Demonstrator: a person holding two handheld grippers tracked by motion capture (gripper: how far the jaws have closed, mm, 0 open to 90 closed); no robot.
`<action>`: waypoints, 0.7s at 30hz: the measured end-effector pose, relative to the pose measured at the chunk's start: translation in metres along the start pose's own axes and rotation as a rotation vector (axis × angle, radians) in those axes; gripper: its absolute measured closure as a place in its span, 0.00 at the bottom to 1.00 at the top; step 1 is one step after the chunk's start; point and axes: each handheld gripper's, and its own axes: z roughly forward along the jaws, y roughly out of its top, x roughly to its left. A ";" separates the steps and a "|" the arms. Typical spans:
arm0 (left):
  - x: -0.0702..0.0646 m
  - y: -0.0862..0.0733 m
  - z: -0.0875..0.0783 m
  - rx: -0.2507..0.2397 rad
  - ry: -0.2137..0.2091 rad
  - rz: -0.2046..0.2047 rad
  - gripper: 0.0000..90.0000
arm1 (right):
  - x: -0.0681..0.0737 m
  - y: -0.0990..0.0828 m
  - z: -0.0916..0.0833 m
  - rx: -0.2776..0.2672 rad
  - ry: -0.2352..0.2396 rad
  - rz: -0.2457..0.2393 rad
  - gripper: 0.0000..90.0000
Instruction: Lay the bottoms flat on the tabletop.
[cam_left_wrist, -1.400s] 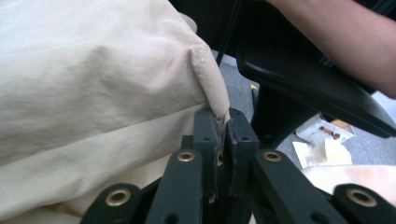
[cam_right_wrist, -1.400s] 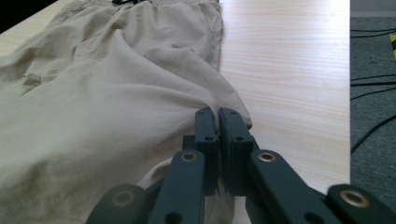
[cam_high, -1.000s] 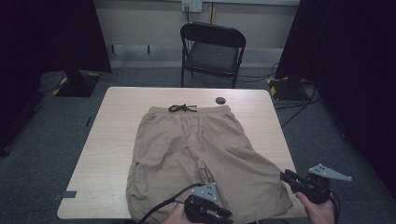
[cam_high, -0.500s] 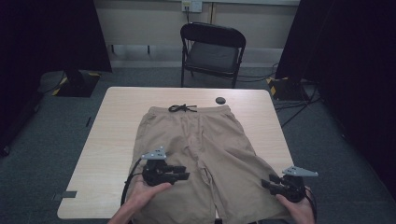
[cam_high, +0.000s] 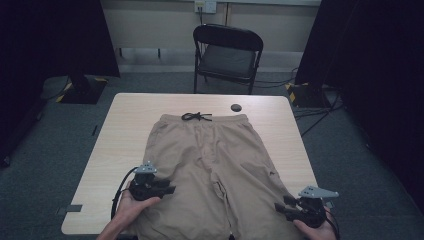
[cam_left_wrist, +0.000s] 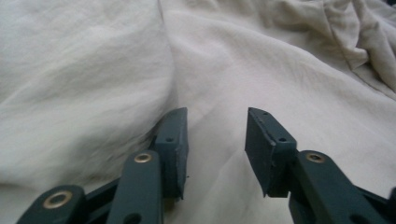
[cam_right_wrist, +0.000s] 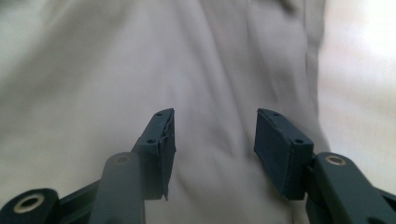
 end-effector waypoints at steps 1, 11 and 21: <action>0.001 -0.001 -0.002 0.001 0.011 0.004 0.66 | 0.002 0.007 -0.001 -0.020 -0.001 -0.013 0.53; 0.014 -0.018 -0.032 0.001 0.071 -0.012 0.60 | -0.003 0.075 0.032 -0.105 0.001 -0.025 0.44; 0.041 0.040 -0.036 -0.180 0.063 -0.116 0.56 | -0.029 0.131 0.097 -0.082 -0.058 0.014 0.27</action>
